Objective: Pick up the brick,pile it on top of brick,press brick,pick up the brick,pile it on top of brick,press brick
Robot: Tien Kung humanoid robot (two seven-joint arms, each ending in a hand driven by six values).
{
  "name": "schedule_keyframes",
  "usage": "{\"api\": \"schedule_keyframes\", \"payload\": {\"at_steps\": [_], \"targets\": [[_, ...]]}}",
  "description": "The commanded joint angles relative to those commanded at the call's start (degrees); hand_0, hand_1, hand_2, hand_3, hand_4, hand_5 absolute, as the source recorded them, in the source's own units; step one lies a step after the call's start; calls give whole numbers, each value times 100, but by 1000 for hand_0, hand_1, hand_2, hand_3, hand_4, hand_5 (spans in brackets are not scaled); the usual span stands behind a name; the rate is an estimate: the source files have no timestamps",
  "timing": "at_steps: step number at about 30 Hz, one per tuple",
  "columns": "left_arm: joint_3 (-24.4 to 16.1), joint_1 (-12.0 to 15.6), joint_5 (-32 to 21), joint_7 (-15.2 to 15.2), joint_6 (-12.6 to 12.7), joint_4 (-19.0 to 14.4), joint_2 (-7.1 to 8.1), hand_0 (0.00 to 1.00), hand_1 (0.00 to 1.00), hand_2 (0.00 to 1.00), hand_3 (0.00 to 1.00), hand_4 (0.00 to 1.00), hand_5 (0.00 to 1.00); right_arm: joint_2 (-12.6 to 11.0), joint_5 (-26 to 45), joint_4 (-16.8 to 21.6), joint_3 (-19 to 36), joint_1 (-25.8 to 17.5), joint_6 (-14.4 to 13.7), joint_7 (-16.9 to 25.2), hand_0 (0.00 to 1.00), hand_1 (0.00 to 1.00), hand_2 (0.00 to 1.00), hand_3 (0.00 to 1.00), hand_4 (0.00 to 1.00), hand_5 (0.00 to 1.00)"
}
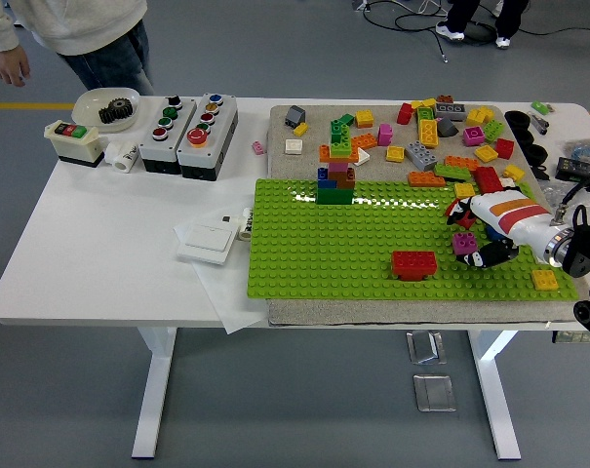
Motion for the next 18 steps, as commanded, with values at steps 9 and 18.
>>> {"api": "schedule_keyframes", "payload": {"at_steps": [9, 18], "targets": [[23, -5, -1, 4, -5, 0, 7, 778, 714, 674, 564, 591, 610, 126, -179, -204, -18, 82, 137, -112, 639, 622, 638, 614, 853, 223], [63, -42, -73, -3, 3, 0, 13, 778, 713, 673, 564, 591, 610, 183, -192, -348, -8, 152, 181, -187, 640, 620, 629, 612, 845, 232]]}}
